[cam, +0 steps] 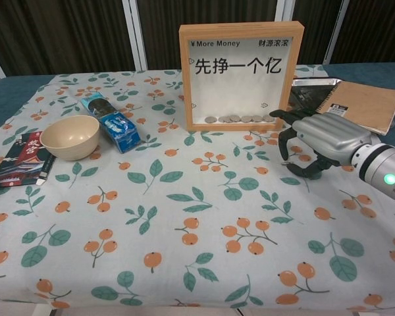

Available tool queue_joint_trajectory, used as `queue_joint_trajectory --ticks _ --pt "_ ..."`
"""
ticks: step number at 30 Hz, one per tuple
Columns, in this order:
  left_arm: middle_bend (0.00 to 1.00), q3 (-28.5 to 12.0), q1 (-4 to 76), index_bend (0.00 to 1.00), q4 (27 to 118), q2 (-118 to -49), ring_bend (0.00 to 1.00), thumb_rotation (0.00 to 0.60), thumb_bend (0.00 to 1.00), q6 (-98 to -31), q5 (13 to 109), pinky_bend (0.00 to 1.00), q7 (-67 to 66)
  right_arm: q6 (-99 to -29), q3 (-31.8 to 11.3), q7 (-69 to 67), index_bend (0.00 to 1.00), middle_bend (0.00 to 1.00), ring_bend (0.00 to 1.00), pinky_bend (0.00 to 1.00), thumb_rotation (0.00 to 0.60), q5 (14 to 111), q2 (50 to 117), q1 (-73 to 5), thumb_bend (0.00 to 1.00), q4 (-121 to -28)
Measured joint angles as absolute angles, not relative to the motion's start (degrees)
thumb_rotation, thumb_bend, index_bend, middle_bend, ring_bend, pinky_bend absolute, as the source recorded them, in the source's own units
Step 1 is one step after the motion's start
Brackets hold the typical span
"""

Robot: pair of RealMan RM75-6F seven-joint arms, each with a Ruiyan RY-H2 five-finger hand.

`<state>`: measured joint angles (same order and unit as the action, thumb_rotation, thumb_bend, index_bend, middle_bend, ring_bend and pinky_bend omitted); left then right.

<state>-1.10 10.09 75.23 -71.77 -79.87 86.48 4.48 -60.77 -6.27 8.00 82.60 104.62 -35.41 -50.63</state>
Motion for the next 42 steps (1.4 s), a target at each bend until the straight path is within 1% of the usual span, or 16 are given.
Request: queue_joint_trajectory --ticks 4,6,9,16,22,28,34,37,38,42 --pt "0.0 -1.1 10.1 0.0 75.2 -71.8 0.0 0.6 0.32 -79.8 86.4 0.0 4.6 -60.6 -6.4 8.4 0.69 0.09 0.0 0.0 0.6 82.3 104.8 -35.5 0.57 -50.5" --pt "0.0 -1.1 10.0 0.0 75.2 -71.7 0.0 0.6 0.32 -79.9 86.2 0.0 4.8 -60.3 -6.6 8.6 0.71 0.1 0.0 0.0 0.6 82.1 104.8 -35.6 0.6 -50.5" --pt "0.0 -1.1 9.7 0.0 75.1 -71.5 0.0 0.6 0.32 -80.0 86.1 0.0 5.2 -59.6 -6.8 9.1 0.71 0.1 0.0 0.0 0.6 81.5 104.8 -35.8 0.62 -50.9" --pt "0.0 -1.2 9.3 0.0 74.7 -71.3 0.0 0.6 0.32 -80.5 86.0 0.0 6.0 -59.8 -7.3 9.3 0.72 0.1 0.0 0.0 0.6 81.2 104.2 -35.9 0.62 -52.6" --pt "0.0 -1.2 9.2 0.0 74.9 -71.2 0.0 0.6 0.32 -81.0 86.3 0.0 6.3 -61.8 -7.6 9.8 0.72 0.1 0.0 0.0 0.6 81.4 101.7 -35.3 0.62 -56.4" --pt "0.0 -1.4 9.0 0.0 75.0 -71.0 0.0 0.6 0.32 -81.9 86.7 0.0 6.8 -65.7 -8.1 10.0 0.72 0.1 0.0 0.0 0.6 82.1 96.6 -33.8 0.62 -64.9" --pt "0.0 -1.3 8.7 0.0 74.6 -71.0 0.0 0.6 0.32 -82.5 87.0 0.0 7.8 -73.7 -9.6 11.2 0.73 0.11 0.0 0.0 0.6 84.5 88.3 -31.4 0.62 -77.8" --pt "0.0 -1.2 8.6 0.0 74.2 -71.1 0.0 0.6 0.32 -82.9 87.3 0.0 8.3 -77.0 -11.4 12.4 0.73 0.11 0.0 0.0 0.6 85.3 83.8 -30.6 0.62 -84.2" --pt "0.0 -1.2 8.5 0.0 74.2 -71.1 0.0 0.6 0.32 -83.0 87.5 0.0 8.4 -77.8 -12.6 13.0 0.73 0.11 0.0 0.0 0.6 85.4 82.1 -30.5 0.62 -86.4" --pt "0.0 -1.1 8.5 0.0 74.2 -71.2 0.0 0.6 0.32 -83.4 87.9 0.0 8.6 -77.7 -17.9 16.1 0.73 0.11 0.0 0.0 0.6 83.1 79.1 -31.9 0.62 -90.3"
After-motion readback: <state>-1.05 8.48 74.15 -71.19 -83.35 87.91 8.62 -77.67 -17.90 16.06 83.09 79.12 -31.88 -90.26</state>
